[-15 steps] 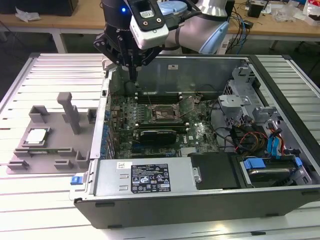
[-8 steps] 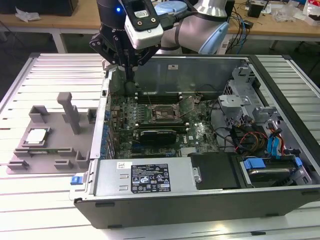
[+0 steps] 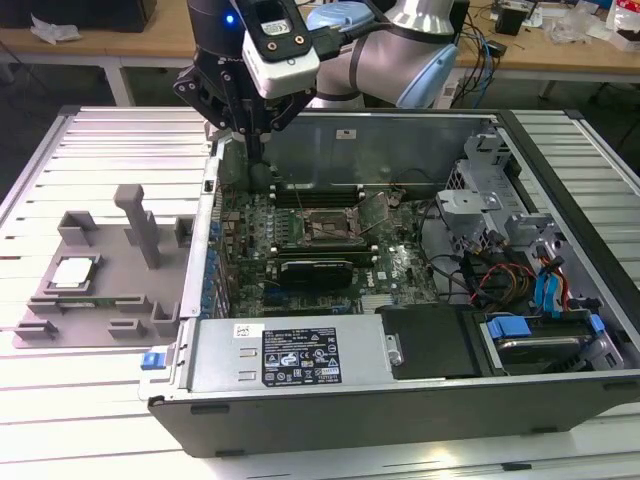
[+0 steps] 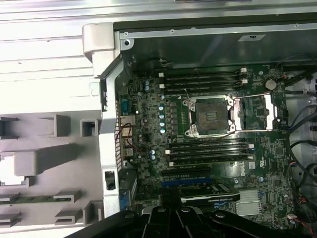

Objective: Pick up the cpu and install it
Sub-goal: 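Reach for the cpu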

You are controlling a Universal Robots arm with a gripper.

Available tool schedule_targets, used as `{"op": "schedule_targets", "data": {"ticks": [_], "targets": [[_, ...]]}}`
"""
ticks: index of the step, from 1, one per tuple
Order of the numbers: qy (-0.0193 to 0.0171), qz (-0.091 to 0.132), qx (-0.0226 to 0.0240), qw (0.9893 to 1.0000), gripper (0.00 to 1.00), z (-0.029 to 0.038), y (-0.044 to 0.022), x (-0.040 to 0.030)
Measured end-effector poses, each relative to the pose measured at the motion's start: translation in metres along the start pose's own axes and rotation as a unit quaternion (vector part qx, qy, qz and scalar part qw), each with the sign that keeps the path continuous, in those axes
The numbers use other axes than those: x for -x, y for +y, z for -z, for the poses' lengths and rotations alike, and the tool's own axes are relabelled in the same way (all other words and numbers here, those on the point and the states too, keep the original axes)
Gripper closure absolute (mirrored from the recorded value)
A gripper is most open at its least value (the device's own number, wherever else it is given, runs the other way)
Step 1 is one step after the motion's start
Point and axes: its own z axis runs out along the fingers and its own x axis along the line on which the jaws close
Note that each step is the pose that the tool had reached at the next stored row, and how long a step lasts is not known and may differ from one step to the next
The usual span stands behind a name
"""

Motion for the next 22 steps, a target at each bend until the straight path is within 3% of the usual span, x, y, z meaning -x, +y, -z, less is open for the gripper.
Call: {"op": "schedule_targets", "data": {"ticks": [7,22], "targets": [[0.0000,0.000,0.0000,1.0000,0.89,0.0002,-0.0005,-0.0067],[0.0000,0.000,0.0000,1.0000,0.89,0.0007,-0.0019,-0.0286]]}}
